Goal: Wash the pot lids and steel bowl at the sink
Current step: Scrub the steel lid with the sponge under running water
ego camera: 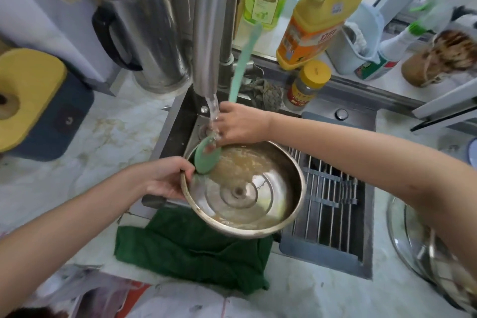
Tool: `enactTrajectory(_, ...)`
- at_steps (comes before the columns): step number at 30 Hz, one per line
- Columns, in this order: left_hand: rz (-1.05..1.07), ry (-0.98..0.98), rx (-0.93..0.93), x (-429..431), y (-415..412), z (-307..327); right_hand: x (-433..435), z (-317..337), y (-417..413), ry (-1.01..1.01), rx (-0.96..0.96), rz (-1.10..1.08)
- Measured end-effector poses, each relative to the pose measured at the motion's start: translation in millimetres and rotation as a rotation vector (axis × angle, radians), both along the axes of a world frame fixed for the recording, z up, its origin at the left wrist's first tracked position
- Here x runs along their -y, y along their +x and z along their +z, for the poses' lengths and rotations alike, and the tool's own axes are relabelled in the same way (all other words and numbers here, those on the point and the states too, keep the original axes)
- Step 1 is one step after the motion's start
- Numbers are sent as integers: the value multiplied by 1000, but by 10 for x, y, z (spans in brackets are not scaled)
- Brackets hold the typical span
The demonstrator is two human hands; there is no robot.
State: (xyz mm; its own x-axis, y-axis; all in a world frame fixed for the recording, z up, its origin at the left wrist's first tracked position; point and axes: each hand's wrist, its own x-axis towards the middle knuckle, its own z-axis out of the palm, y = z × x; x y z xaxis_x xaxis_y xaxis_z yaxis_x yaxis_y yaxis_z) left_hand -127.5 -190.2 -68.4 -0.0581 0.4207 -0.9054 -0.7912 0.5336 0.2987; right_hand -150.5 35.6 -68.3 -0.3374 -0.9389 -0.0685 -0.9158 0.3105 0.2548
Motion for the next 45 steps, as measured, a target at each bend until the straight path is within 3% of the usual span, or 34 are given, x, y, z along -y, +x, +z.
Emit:
enactTrajectory(3, 40, 18, 47, 37, -1, 24, -249, -14, 32, 293, 141, -263)
enactTrajectory(6, 134, 14, 76, 13, 4, 12, -347, 44, 17, 240, 221, -378)
enactTrajectory(8, 147, 17, 70, -45, -12, -15, -259, 46, 15, 239, 101, -271)
enactTrajectory(10, 103, -1, 38, -118, -45, -14, -175, 40, -5, 114, 28, -142)
enactTrajectory(14, 40, -88, -10, -167, -116, 5, -4, 141, 23, -22, -60, -52)
enactTrajectory(19, -2, -82, -31, -35, -202, 104, -247, 53, -13, 114, 127, -356)
enactTrajectory(22, -22, -36, -36, -1, -213, 151, -321, 91, -32, 174, 162, -413)
enactTrajectory(29, -25, -105, -72, -31, -239, 69, 22, 88, -57, -97, -139, 3)
enactTrajectory(31, -43, -92, -64, -15, -240, 95, 69, 89, -87, -82, -123, 41)
enactTrajectory(34, -117, -76, -73, 67, -289, 96, -36, 105, -120, -18, -32, -162)
enactTrajectory(38, -57, -61, -49, 158, -290, 85, -153, 321, -118, 347, 212, -427)
enactTrajectory(40, -49, -43, -36, 149, -264, 70, -124, 363, -99, 348, 219, -432)
enactTrajectory(45, -23, -54, -60, 85, -272, 31, 21, 172, -90, 223, -19, -232)
